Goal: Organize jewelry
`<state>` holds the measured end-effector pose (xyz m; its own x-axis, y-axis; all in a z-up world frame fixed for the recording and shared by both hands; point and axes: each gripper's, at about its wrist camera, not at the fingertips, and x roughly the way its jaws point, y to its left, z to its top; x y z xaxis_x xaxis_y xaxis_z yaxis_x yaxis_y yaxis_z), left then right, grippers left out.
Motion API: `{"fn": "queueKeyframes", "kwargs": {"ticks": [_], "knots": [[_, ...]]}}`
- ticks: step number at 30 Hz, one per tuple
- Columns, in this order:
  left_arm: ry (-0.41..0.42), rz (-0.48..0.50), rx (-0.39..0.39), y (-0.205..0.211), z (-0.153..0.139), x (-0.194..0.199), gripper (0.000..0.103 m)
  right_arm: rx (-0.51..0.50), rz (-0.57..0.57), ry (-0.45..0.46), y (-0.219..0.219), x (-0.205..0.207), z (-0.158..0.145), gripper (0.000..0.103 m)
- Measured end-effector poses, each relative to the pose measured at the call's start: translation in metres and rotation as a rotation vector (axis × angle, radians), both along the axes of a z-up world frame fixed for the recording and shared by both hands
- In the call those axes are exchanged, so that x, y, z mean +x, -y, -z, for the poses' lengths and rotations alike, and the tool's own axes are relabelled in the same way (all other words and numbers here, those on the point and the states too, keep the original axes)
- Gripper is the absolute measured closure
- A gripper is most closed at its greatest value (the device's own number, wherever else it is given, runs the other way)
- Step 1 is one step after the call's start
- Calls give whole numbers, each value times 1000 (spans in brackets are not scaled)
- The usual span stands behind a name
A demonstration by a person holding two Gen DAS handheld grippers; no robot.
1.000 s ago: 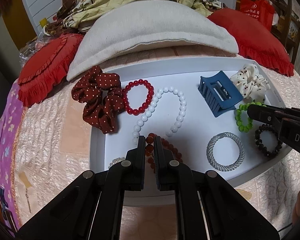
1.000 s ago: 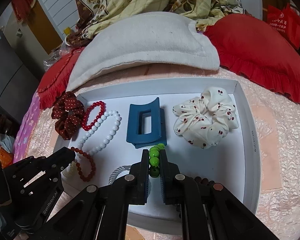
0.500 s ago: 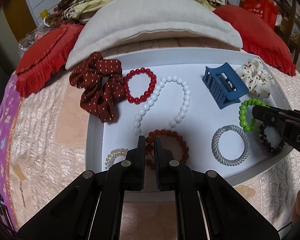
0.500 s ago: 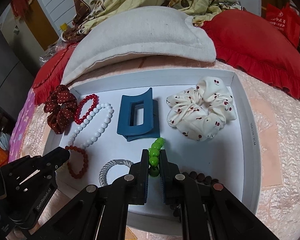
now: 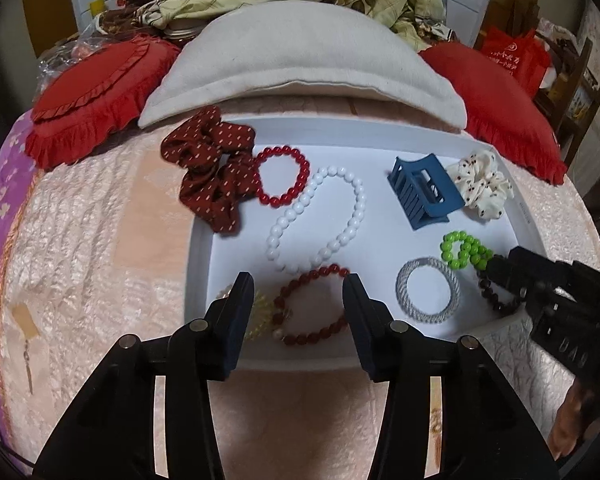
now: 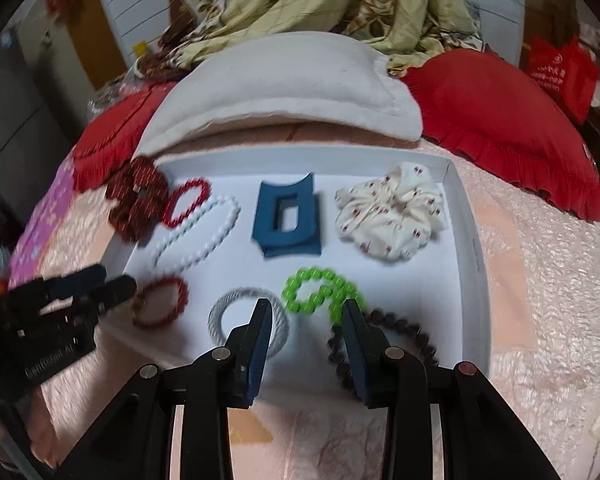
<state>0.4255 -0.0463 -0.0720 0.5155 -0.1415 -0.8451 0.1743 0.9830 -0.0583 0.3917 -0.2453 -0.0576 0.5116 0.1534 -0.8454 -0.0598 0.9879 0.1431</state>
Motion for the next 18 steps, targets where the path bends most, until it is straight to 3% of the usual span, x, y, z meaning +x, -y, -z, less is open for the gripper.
{"fn": "queueKeyframes", "kwargs": {"ticks": [8, 18], "knots": [[23, -43, 71, -10, -3, -24, 57, -16, 16, -25, -8, -14, 10, 69], [17, -102, 6, -36, -13, -80, 57, 47, 51, -28, -4, -65, 2, 69]]}}
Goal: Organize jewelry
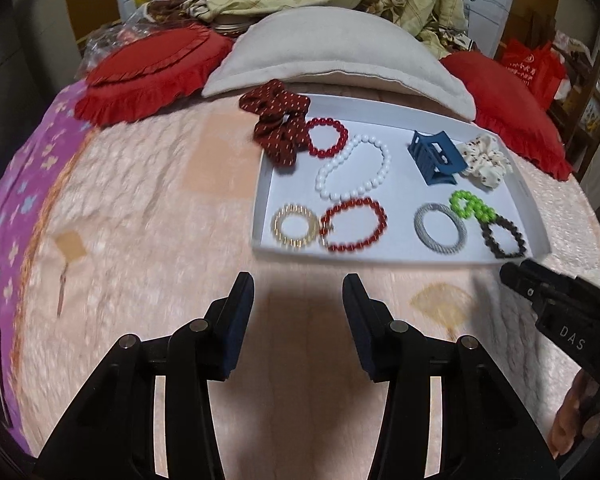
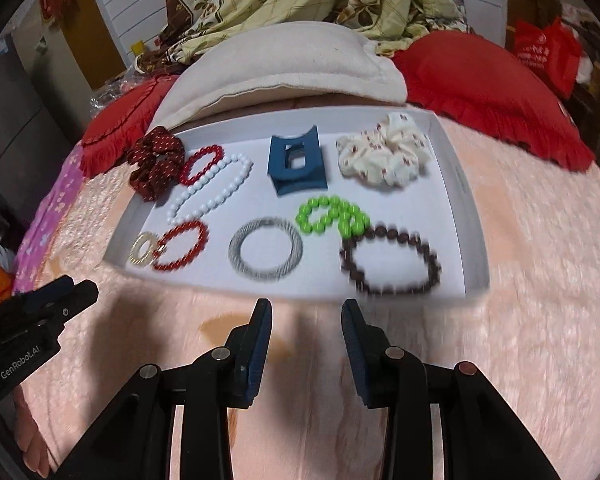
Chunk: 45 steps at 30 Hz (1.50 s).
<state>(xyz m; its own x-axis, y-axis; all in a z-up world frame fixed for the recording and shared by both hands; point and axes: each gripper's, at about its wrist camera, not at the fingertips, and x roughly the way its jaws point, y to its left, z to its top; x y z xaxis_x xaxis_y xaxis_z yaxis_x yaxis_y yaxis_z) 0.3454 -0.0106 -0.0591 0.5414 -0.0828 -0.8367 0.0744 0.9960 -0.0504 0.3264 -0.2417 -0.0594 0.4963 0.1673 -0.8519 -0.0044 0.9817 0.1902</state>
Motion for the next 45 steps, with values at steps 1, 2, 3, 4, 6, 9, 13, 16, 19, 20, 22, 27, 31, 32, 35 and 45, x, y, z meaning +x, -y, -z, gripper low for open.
{"fn": "queueKeyframes", "kwargs": {"ticks": [1, 2, 3, 4, 6, 9, 13, 16, 19, 20, 22, 27, 31, 32, 35, 45], "knots": [[2, -1, -6, -1, -2, -5, 57, 5, 3, 0, 0, -5, 0, 69], [6, -5, -10, -2, -4, -13, 57, 10, 5, -1, 0, -15, -1, 69], [12, -8, -12, -2, -7, -21, 57, 10, 6, -1, 0, -22, -2, 69], [17, -10, -13, -2, -9, -27, 57, 10, 6, -1, 0, -28, -3, 69], [30, -8, -15, -1, -15, -43, 57, 1, 3, 3, -2, -46, -5, 69], [54, 1, -12, 2, -21, -63, 57, -19, 1, 17, -5, -70, -8, 69], [79, 10, 17, 7, -28, -86, 57, -35, 4, 26, -9, -94, -13, 69], [99, 17, 24, 9, -33, -105, 57, -55, 10, 43, -12, -112, -19, 69], [120, 26, 32, 11, -39, -123, 57, -67, 11, 63, -17, -127, -25, 68], [125, 28, 34, 12, -40, -128, 57, -73, 10, 68, -18, -130, -27, 68], [137, 29, 36, 12, -44, -141, 57, -92, 13, 86, -23, -141, -33, 68], [156, 23, 20, 8, -53, -167, 57, -91, 35, 104, -27, -162, -43, 65], [166, 12, 9, 3, -58, -180, 57, -76, 56, 107, -27, -179, -49, 64], [168, 9, 8, 2, -59, -183, 57, -74, 60, 107, -27, -182, -50, 64], [182, -2, 4, 0, -64, -192, 57, -81, 68, 107, -28, -190, -55, 64], [275, -50, 32, -10, -82, -213, 49, -134, 64, 159, -41, -209, -74, 62]]}}
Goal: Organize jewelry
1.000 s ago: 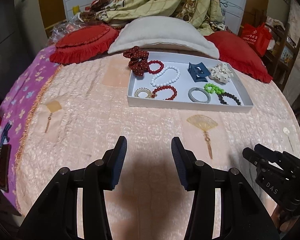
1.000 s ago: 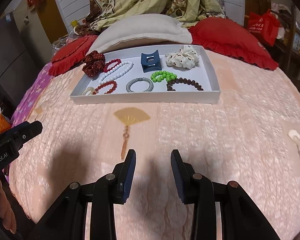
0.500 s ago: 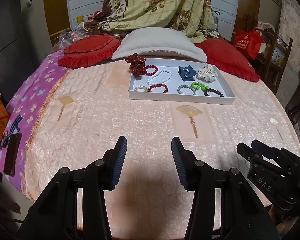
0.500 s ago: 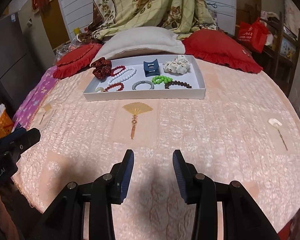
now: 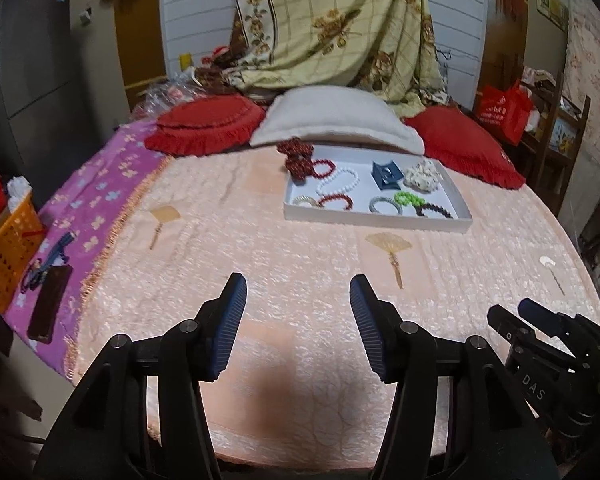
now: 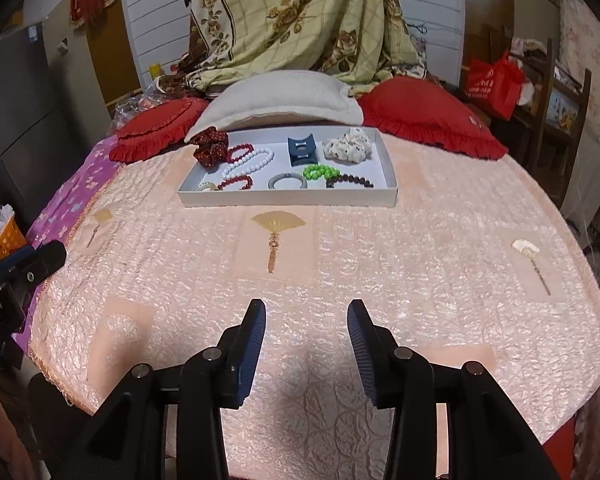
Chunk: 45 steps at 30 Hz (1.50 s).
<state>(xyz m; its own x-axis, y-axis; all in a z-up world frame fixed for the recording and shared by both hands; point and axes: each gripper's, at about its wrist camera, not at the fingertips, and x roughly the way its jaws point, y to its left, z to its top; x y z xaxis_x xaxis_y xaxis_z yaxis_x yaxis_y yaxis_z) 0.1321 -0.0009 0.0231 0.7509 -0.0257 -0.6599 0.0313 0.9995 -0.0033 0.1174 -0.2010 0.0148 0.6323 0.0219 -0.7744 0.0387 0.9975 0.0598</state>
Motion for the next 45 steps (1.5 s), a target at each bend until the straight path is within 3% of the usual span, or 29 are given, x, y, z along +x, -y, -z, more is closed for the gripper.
{"fn": "queueKeyframes", "kwargs": {"ticks": [4, 10, 14, 17, 34, 45], "knots": [[26, -9, 25, -2, -4, -4, 47, -5, 1, 9, -2, -2, -3, 62], [141, -51, 48, -6, -12, -16, 24, -9, 8, 14, -2, -4, -4, 62], [231, -97, 68, -10, -18, -25, 21, -7, 10, 13, -1, -4, -4, 62], [251, -99, 45, -16, -21, -28, 20, -7, 10, 14, -1, -4, -4, 62], [190, -32, 2, -12, -17, -29, 20, -47, 22, 33, -8, -6, -2, 62], [77, -23, 36, -4, 4, -14, 20, -52, 41, 18, -6, -3, 6, 61]]}}
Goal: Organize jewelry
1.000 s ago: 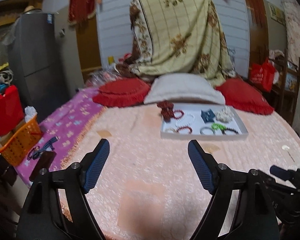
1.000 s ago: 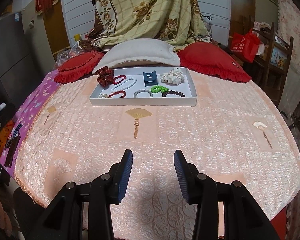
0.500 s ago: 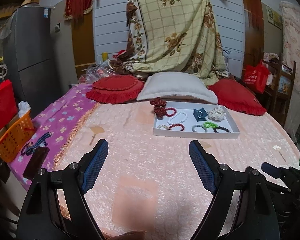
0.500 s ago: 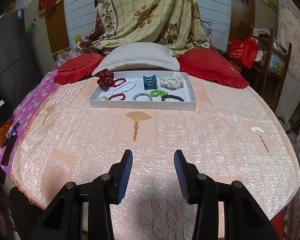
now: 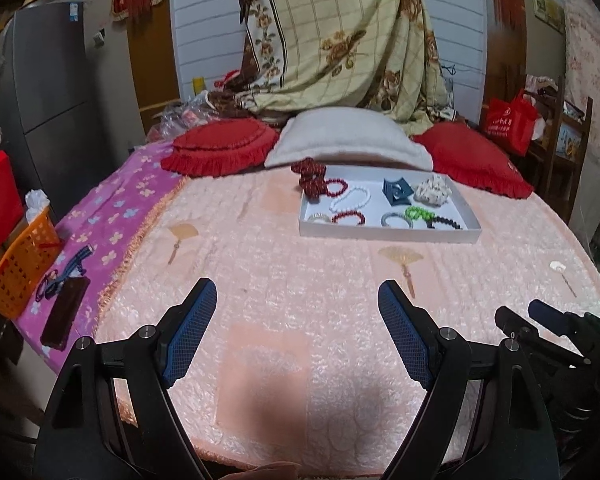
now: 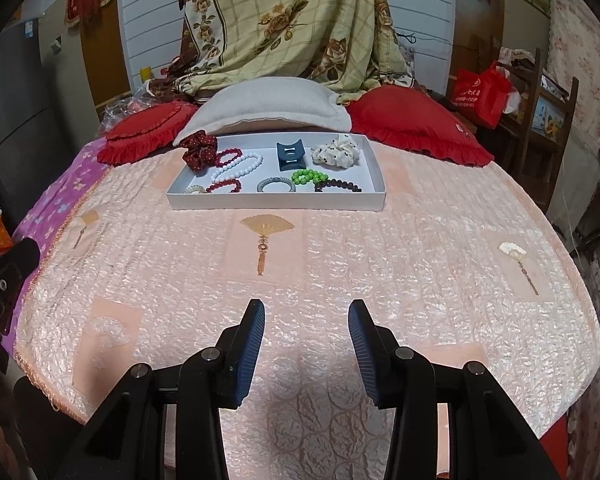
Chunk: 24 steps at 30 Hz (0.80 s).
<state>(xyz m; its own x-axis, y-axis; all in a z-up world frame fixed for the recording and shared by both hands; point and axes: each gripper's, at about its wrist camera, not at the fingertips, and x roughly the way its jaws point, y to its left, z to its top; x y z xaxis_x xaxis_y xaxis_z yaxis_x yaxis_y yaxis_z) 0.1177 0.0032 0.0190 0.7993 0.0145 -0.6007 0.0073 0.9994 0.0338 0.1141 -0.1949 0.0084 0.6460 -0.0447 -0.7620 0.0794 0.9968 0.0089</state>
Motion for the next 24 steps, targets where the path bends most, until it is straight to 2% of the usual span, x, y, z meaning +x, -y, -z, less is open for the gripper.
{"fn": "queueKeyframes", "kwargs": {"ticks": [24], "knots": [[-127, 27, -16, -5, 35, 32, 20, -25, 20, -69, -8, 27, 22, 61]]}}
